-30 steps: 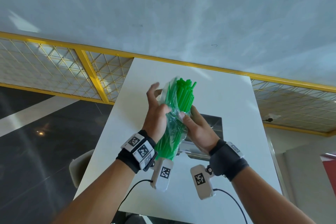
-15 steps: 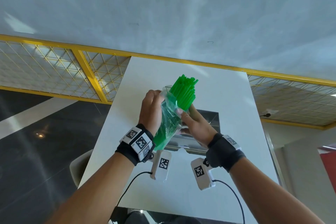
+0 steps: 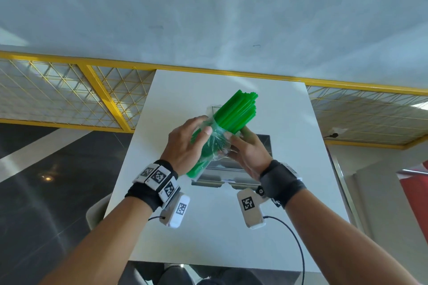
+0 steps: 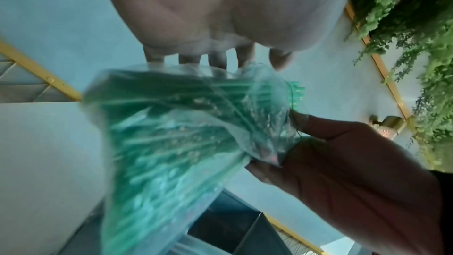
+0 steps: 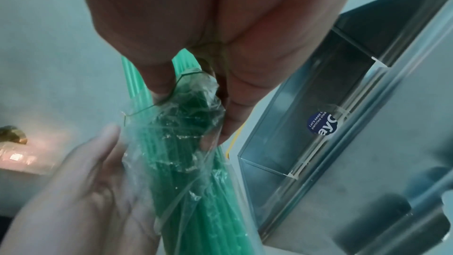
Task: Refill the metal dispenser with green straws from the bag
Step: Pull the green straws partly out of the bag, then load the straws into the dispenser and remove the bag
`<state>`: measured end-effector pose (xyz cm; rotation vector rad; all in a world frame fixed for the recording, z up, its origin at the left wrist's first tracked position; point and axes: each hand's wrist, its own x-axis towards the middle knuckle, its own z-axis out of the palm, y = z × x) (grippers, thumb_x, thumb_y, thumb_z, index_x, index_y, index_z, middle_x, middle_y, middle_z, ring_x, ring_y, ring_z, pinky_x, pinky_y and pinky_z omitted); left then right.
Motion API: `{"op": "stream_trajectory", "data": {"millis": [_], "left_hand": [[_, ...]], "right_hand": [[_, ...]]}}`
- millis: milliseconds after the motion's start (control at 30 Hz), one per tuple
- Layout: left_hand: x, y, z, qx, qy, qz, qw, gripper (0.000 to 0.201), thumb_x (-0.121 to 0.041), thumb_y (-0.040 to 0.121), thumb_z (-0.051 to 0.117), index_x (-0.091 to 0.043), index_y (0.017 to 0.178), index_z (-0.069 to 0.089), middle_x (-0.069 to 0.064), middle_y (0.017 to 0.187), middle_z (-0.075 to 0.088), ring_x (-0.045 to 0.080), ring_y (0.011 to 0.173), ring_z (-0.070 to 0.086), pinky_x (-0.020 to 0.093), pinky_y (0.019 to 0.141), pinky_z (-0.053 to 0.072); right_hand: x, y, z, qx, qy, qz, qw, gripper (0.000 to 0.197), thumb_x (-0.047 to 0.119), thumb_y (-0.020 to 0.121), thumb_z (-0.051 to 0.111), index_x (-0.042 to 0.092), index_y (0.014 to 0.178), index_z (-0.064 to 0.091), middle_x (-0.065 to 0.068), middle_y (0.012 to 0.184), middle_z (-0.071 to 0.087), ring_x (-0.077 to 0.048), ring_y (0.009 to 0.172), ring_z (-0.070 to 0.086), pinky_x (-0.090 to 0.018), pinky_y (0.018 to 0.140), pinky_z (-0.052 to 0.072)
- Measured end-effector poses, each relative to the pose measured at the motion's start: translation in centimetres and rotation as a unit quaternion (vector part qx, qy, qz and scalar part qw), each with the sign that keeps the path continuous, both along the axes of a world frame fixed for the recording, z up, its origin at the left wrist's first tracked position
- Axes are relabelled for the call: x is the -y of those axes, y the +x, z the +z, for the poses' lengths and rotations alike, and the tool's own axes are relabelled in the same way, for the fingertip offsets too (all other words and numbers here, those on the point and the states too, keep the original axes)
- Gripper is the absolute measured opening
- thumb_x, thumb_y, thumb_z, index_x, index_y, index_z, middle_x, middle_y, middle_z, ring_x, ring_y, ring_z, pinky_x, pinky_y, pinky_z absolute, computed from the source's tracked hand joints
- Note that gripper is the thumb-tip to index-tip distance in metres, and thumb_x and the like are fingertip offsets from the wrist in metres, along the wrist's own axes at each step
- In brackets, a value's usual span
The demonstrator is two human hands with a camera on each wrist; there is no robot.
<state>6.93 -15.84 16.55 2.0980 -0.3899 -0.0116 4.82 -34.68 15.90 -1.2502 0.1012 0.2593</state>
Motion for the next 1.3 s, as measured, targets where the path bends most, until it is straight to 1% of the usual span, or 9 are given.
{"op": "stream_trajectory", "data": {"millis": [133,233,367,500,567,800,933,1166,1300], "left_hand": [[-0.3,-0.5,-1.2,-0.014,0.021,-0.036,0.999,0.051,-0.053,0.098,0.038,-0.033,0.145,0.039,-0.007,0.15,0.048,0.012,0.133,0.05,0.035,0.109,0.042],[0.0,-0.4,-1.5,0.039,0.016,0.017,0.999,0.045,-0.039,0.092,0.047,-0.027,0.136,0.05,-0.006,0.136,0.059,0.017,0.12,0.058,0.043,0.098,0.05],[0.3,0.0,-0.6,0.061,0.03,0.029,0.997,0.041,-0.032,0.082,0.052,-0.02,0.12,0.06,-0.006,0.126,0.061,0.016,0.109,0.059,0.038,0.091,0.052],[0.9,0.8,0.5,0.017,0.073,0.0,0.997,0.039,-0.035,0.082,0.042,-0.01,0.105,0.061,0.0,0.119,0.053,0.015,0.101,0.057,0.031,0.088,0.049],[1.4,1.5,0.7,-0.021,0.083,-0.004,0.996,0.033,-0.032,0.087,0.04,-0.012,0.099,0.062,0.002,0.112,0.052,0.017,0.096,0.058,0.031,0.085,0.048],[0.5,3.1,1.4,-0.061,0.163,-0.063,0.983,0.036,-0.031,0.088,0.062,-0.019,0.121,0.07,-0.004,0.127,0.068,0.009,0.114,0.061,0.021,0.095,0.045],[0.7,3.7,1.7,-0.047,0.222,-0.069,0.972,0.043,-0.049,0.085,0.061,-0.03,0.123,0.068,-0.005,0.123,0.071,0.014,0.115,0.066,0.034,0.102,0.05],[2.1,5.0,3.0,-0.06,0.439,-0.159,0.882,0.066,-0.074,0.09,0.026,-0.041,0.14,0.051,-0.005,0.138,0.062,0.023,0.13,0.054,0.049,0.112,0.021],[2.3,5.3,3.8,-0.103,0.385,-0.181,0.899,0.06,-0.069,0.091,0.04,-0.045,0.145,0.043,-0.007,0.149,0.052,0.023,0.136,0.049,0.041,0.109,0.034]], "right_hand": [[-0.1,-0.3,-0.4,-0.02,0.053,-0.009,0.998,0.043,0.011,0.094,0.06,0.002,0.135,0.051,-0.02,0.119,0.062,-0.036,0.1,0.057,-0.054,0.095,0.051],[-1.0,-0.7,-0.7,-0.034,0.084,-0.002,0.996,0.041,0.007,0.096,0.057,0.002,0.136,0.051,-0.017,0.122,0.064,-0.032,0.106,0.062,-0.048,0.098,0.052],[-1.9,-1.3,-1.4,-0.063,0.147,-0.004,0.987,0.043,0.003,0.094,0.053,-0.002,0.137,0.05,-0.017,0.126,0.062,-0.026,0.109,0.064,-0.041,0.097,0.053],[-1.8,-1.9,-1.9,-0.109,0.178,0.001,0.978,0.029,0.003,0.099,0.05,-0.002,0.126,0.058,-0.022,0.119,0.064,-0.03,0.105,0.065,-0.048,0.099,0.052],[-1.8,-2.2,-2.0,-0.131,0.175,0.012,0.976,0.034,0.01,0.1,0.052,-0.001,0.132,0.055,-0.03,0.129,0.059,-0.04,0.112,0.062,-0.056,0.098,0.051],[-2.6,-2.7,-3.0,-0.213,0.263,-0.051,0.94,0.038,0.011,0.101,0.043,-0.006,0.135,0.049,-0.029,0.127,0.059,-0.04,0.105,0.064,-0.049,0.099,0.052],[-3.1,-2.6,-3.5,-0.242,0.303,-0.073,0.919,0.043,0.01,0.102,0.038,-0.009,0.14,0.043,-0.029,0.131,0.058,-0.043,0.117,0.06,-0.049,0.109,0.043],[-2.8,-2.2,-3.3,-0.242,0.352,-0.103,0.898,0.042,0.009,0.102,0.032,-0.01,0.136,0.049,-0.029,0.135,0.057,-0.044,0.125,0.056,-0.044,0.093,0.057],[-2.3,-2.0,-3.4,-0.242,0.375,-0.119,0.887,0.042,0.008,0.101,0.031,-0.01,0.135,0.051,-0.029,0.133,0.059,-0.045,0.126,0.055,-0.04,0.078,0.063]]}}
